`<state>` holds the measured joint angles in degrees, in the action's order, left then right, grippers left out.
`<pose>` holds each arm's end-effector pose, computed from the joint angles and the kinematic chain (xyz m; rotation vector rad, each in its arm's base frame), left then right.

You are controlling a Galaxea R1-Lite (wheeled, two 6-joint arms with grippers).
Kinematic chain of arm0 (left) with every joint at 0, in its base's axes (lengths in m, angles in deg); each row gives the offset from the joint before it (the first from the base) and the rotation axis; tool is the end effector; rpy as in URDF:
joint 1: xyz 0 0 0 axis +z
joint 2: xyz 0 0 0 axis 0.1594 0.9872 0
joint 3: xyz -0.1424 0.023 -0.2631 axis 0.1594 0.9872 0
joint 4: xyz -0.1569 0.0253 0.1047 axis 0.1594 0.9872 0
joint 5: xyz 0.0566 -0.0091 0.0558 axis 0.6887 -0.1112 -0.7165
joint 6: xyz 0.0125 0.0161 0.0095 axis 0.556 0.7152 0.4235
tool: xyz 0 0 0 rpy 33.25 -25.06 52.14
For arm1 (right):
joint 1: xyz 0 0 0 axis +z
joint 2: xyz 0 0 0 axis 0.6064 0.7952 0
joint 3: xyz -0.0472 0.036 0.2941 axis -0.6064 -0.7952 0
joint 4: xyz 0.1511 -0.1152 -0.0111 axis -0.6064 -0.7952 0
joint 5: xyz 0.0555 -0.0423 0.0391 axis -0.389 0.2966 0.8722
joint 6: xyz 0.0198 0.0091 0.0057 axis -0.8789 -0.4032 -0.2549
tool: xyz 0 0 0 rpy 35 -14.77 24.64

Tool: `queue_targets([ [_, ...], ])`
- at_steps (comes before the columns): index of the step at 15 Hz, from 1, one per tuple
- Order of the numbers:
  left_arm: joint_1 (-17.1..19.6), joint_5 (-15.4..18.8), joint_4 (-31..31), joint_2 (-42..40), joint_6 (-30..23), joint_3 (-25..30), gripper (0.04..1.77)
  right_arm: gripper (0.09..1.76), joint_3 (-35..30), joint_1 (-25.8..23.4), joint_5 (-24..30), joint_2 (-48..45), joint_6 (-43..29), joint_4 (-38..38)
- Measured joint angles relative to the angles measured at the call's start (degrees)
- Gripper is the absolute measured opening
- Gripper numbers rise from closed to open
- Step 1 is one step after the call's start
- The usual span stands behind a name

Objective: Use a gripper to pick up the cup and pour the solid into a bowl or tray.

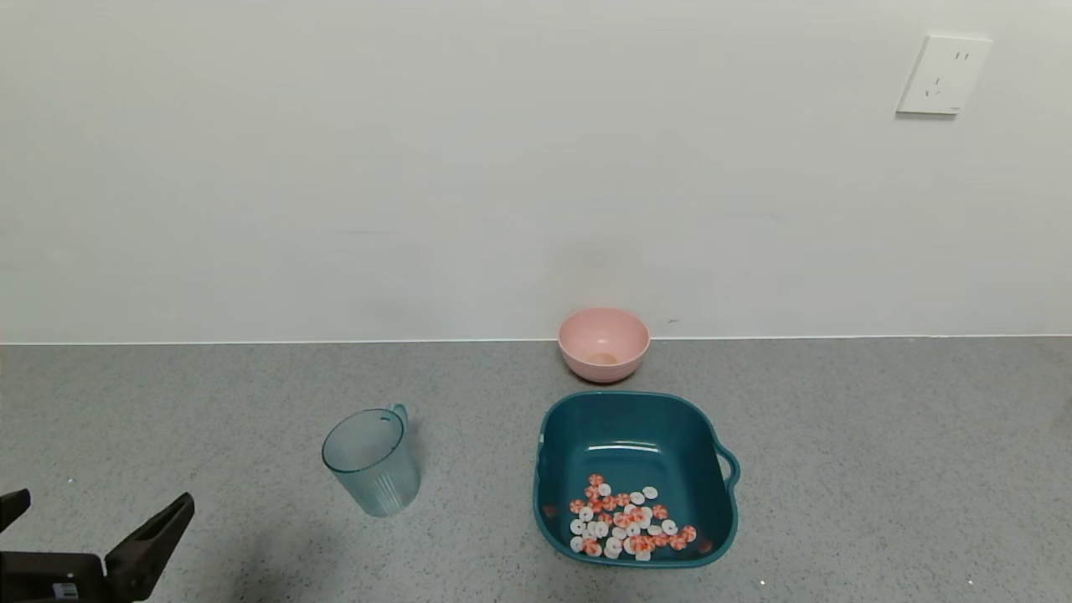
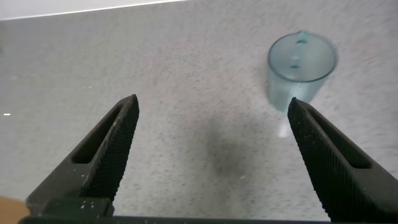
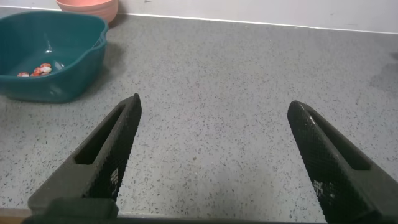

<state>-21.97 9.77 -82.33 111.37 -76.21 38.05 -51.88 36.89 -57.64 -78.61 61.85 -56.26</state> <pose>0.0820 -0.0316 0.1834 0.1503 0.3090 0.2158 -0.0228 0.0006 0.0749 -0.0221 0.0041 0.0091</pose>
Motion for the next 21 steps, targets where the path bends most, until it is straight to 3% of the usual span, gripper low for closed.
queue_targets([
  [3,-0.21,3.41,-0.05,-3.5,-0.99,0.68,1.72,1.71,0.0,0.0,0.02,0.0,0.02,0.0],
  [8,0.29,13.53,2.15,-14.21,-0.67,2.12,1.72,1.71,0.0,0.0,-0.02,0.0,0.02,0.0],
  [10,5.14,18.69,2.56,-18.03,-0.52,3.89,1.72,1.71,0.0,0.0,0.0,0.0,0.02,0.0],
  [14,19.32,38.45,4.56,-26.49,1.05,7.28,1.72,1.71,0.0,0.0,-0.02,0.0,0.02,0.0],
  [15,21.96,41.18,5.95,-28.77,2.36,7.8,1.72,1.71,0.0,0.0,-0.02,0.0,0.0,0.02],
  [18,27.94,44.32,7.79,-33.4,3.55,8.77,1.72,1.71,0.0,0.0,0.0,0.0,0.02,0.02],
  [20,31.18,49.92,8.68,-36.44,3.72,8.79,1.72,1.71,0.0,0.0,-0.02,0.0,0.02,0.02],
  [21,31.93,50.02,8.73,-37.53,3.78,8.87,1.72,1.71,0.0,0.0,0.02,0.0,0.05,0.02],
])
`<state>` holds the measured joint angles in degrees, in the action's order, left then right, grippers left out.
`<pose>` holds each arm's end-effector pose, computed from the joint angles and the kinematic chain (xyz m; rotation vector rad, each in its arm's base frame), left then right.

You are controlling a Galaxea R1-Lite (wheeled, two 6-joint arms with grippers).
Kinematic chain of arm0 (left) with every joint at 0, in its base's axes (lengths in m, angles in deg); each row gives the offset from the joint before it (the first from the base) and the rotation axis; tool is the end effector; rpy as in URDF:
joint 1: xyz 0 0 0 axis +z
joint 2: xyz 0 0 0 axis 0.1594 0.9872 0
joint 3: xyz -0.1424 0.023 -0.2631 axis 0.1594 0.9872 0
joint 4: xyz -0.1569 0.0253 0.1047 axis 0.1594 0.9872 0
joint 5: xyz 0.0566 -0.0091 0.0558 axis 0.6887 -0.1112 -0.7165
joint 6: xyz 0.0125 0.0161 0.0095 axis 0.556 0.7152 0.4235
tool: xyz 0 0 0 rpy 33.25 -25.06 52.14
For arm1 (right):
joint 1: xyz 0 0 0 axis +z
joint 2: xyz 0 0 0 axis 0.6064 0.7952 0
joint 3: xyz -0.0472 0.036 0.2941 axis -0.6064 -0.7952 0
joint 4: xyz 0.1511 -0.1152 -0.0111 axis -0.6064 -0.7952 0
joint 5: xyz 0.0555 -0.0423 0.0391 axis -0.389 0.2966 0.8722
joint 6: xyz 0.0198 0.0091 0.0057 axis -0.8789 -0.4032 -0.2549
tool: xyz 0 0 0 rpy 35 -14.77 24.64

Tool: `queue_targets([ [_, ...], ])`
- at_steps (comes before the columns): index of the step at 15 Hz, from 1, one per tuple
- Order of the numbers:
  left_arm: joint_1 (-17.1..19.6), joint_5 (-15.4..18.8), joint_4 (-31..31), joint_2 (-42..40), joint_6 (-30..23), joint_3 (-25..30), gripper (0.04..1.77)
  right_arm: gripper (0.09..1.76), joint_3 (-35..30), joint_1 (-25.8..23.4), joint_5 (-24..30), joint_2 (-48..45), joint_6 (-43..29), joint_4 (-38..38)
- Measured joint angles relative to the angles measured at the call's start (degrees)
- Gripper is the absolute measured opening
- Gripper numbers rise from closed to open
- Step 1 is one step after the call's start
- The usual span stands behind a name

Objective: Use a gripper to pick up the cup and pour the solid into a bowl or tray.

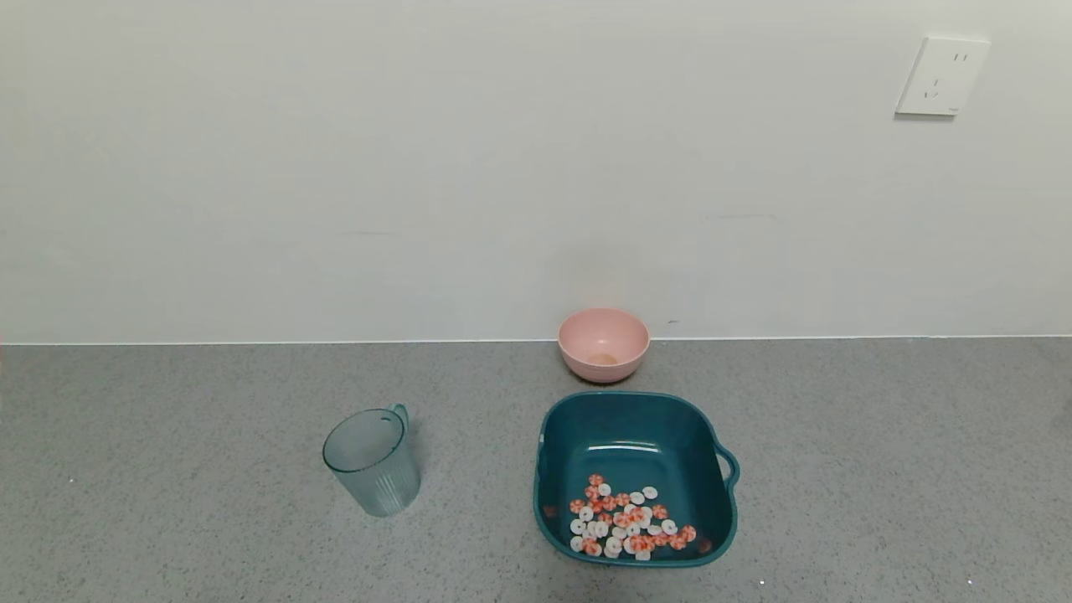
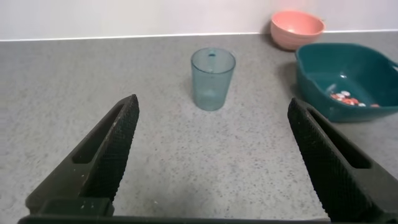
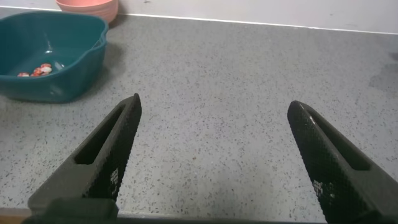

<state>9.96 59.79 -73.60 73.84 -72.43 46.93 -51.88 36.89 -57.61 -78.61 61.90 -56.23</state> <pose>-0.0194 -0.0030 0.1430 -0.0288 0.0524 -0.1106 -0.0228 0.0006 0.0750 -0.0230 0.0035 0.0097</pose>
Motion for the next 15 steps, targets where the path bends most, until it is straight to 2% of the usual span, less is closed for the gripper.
queue_targets([
  [4,-0.46,2.19,2.47,-6.84,3.27,0.74,1.72,1.71,0.0,0.0,-0.05,0.0,0.0,0.0],
  [7,-0.69,0.46,1.49,-11.03,4.56,2.1,1.72,1.71,0.0,0.0,0.0,0.0,-0.02,-0.02],
  [9,-0.74,0.27,-3.74,-12.04,4.8,5.29,1.72,1.71,0.0,0.0,-0.02,0.0,-0.02,-0.02],
  [11,-0.74,0.18,-14.6,-12.39,4.8,10.96,1.72,1.71,0.0,0.0,0.0,0.0,-0.02,0.0],
  [12,-0.72,0.13,-17.21,-12.47,4.56,13.01,1.72,1.71,0.0,0.0,0.0,0.0,-0.02,0.0],
  [14,-0.72,-0.37,-13.71,-12.54,4.92,14.58,1.72,1.71,0.0,0.0,0.0,0.0,0.0,0.0],
  [15,-0.72,-2.29,-11.96,-12.57,4.91,14.74,1.72,1.71,0.0,0.0,-0.02,0.0,-0.02,-0.02],
])
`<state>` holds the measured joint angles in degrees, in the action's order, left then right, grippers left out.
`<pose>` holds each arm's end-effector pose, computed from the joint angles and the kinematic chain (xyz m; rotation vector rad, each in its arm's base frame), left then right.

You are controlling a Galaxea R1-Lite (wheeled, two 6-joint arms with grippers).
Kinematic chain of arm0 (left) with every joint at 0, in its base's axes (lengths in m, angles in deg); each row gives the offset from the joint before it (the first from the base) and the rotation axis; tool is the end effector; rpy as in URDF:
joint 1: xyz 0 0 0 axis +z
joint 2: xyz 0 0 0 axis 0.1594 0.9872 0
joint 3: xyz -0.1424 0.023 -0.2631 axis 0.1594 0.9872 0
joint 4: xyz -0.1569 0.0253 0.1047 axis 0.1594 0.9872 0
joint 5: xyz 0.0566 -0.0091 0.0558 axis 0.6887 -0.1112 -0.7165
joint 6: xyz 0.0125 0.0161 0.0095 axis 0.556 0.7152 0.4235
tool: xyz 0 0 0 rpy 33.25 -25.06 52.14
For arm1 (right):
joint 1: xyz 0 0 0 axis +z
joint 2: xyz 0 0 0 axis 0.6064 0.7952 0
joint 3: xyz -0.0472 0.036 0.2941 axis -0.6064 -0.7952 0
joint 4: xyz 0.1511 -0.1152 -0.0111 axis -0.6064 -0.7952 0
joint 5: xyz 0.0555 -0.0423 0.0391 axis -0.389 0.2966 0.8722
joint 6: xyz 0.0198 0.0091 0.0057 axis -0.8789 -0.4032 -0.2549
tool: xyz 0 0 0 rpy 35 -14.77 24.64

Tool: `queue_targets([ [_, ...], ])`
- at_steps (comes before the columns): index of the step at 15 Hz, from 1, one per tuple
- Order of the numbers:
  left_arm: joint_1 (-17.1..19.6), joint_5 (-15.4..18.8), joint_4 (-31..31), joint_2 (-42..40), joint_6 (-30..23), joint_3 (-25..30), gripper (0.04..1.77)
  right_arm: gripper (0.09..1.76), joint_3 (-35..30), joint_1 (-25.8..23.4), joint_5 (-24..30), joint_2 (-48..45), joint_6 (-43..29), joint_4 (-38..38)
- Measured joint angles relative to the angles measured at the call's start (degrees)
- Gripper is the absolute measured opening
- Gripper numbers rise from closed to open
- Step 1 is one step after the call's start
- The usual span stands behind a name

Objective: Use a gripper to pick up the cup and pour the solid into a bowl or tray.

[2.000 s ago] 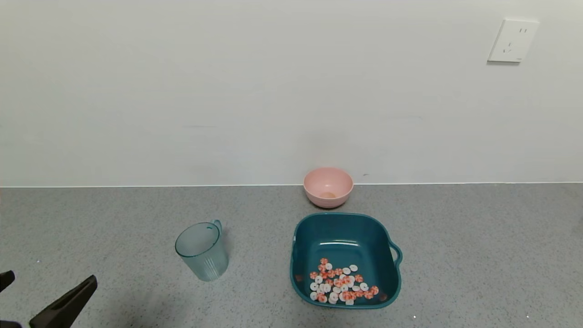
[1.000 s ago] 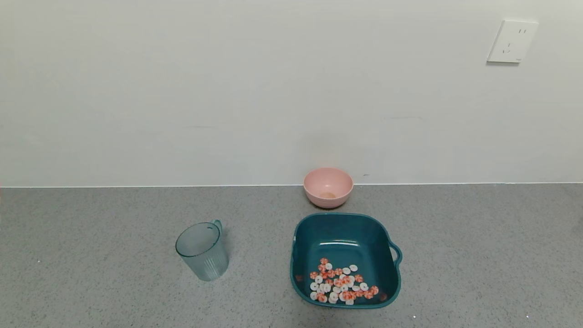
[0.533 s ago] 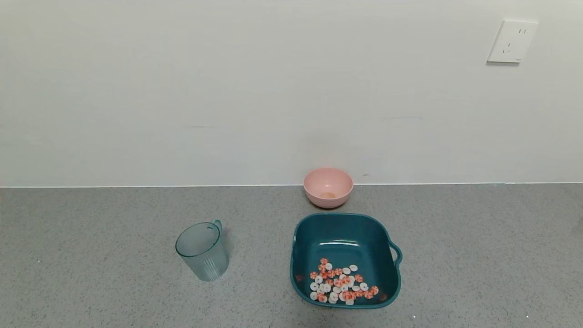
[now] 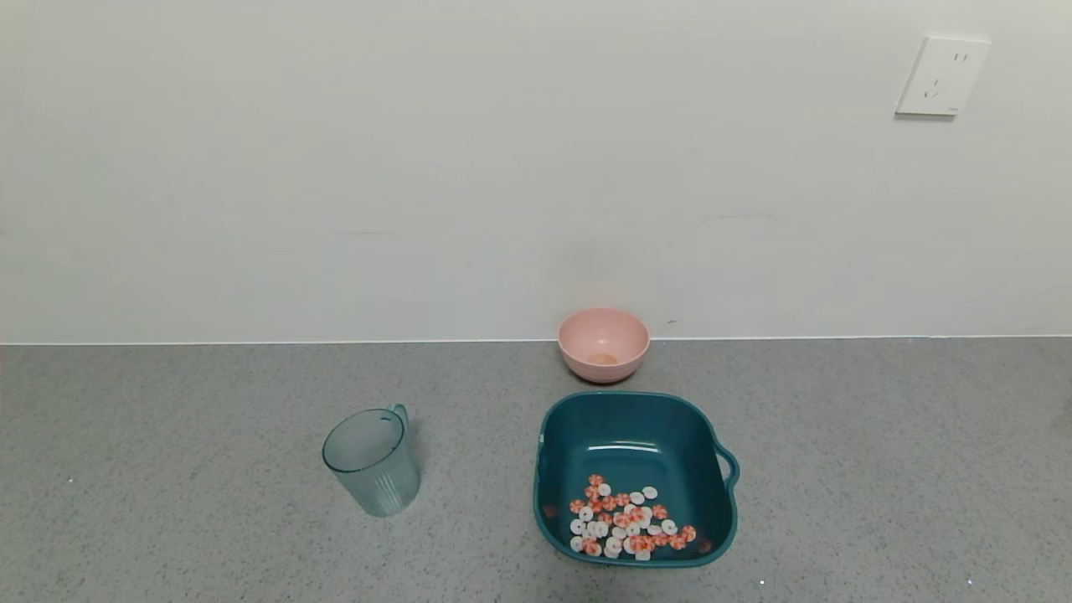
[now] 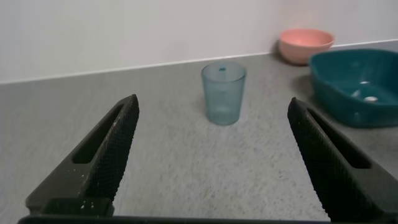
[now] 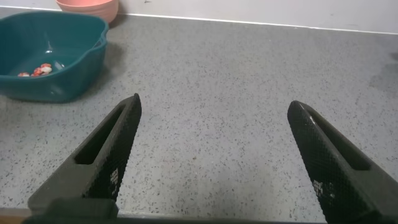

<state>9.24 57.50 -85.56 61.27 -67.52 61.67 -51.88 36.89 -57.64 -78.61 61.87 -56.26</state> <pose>-0.0241 -0.0019 0.0887 0.0655 -0.1222 -0.0801 -0.0228 0.0006 0.0749 -0.0224 0.0041 0.0091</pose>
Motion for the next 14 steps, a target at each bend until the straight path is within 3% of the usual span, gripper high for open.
queue_targets([
  [3,-0.02,-3.78,8.64,-0.02,-1.46,0.09,1.72,1.71,0.0,0.0,0.05,0.0,0.0,0.02],
  [5,-0.02,-4.33,6.01,-0.02,-3.3,0.09,1.72,1.71,0.0,0.0,0.05,0.0,0.0,0.0],
  [14,0.0,-4.35,6.02,-0.02,-3.16,0.33,1.72,1.71,0.0,0.0,0.02,0.0,-0.02,0.0],
])
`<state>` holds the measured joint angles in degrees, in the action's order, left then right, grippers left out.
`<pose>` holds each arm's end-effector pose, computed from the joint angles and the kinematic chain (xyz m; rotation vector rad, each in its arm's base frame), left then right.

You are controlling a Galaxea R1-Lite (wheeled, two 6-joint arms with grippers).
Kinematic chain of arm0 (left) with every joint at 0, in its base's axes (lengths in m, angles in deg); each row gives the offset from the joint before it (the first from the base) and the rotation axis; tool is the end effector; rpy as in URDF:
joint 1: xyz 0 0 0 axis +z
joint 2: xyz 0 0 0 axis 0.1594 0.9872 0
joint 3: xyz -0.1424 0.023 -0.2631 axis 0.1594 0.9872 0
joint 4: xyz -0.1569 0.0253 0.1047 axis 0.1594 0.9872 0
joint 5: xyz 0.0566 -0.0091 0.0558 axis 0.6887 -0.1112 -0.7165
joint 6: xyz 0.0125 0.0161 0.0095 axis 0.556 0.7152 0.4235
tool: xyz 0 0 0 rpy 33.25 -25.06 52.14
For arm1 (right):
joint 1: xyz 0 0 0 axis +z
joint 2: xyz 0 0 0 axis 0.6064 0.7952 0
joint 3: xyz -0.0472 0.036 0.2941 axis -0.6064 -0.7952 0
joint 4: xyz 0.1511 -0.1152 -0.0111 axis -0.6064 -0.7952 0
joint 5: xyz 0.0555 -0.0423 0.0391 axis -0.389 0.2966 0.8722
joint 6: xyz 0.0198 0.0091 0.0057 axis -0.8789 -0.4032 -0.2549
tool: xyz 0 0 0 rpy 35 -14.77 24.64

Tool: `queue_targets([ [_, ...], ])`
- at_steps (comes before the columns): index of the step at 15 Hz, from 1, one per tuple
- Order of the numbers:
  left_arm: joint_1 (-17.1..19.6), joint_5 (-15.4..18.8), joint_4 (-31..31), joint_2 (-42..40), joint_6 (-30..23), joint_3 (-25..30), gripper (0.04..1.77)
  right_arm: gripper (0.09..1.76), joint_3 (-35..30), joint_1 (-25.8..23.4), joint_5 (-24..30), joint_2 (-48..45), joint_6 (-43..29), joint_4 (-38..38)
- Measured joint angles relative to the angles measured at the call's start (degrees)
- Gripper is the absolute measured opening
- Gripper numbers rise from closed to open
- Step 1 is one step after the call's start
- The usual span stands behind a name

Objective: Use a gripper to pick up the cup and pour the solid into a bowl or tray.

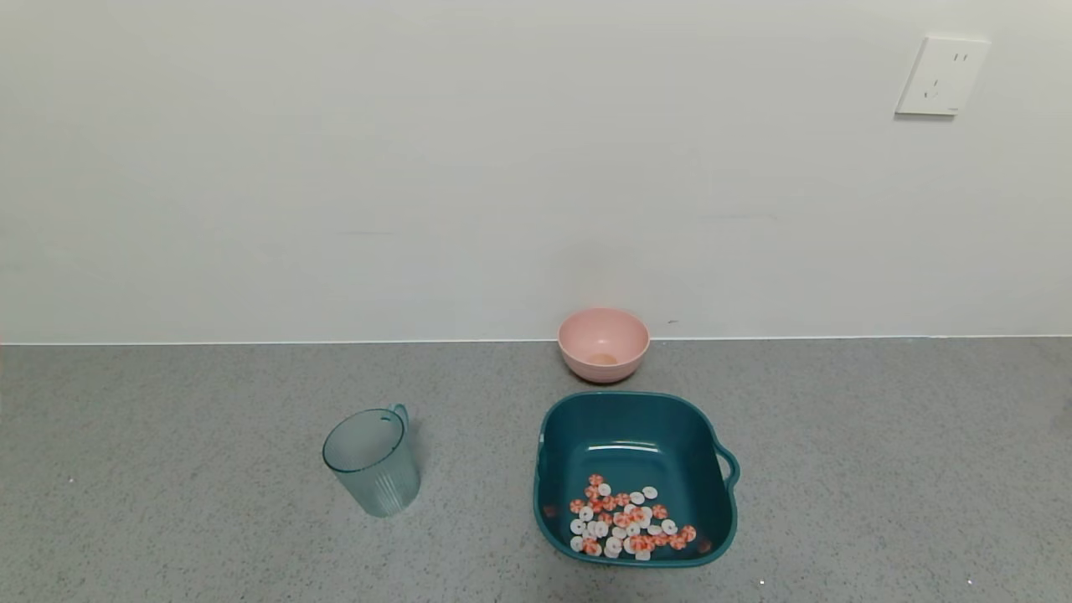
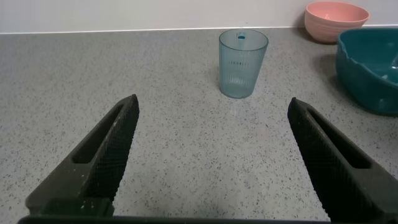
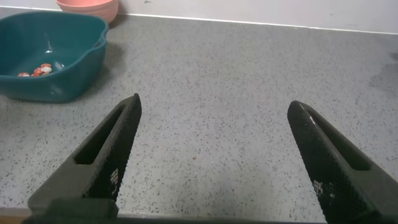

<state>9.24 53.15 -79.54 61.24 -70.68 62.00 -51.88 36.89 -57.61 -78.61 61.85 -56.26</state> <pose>-0.0229 -0.0002 0.0763 0.0053 -0.0095 -0.0079 -0.0228 0.0006 0.0749 -0.0221 0.0041 0.0097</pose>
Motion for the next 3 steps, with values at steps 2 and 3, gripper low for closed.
queue_targets([
  [2,0.02,0.02,0.0,0.0,0.05,0.0,1.72,1.71,0.0,0.0,0.02,0.0,0.07,-0.11],
  [3,0.02,0.0,0.0,0.0,0.05,0.0,1.72,1.71,0.0,0.0,0.02,0.0,0.07,-0.15],
])
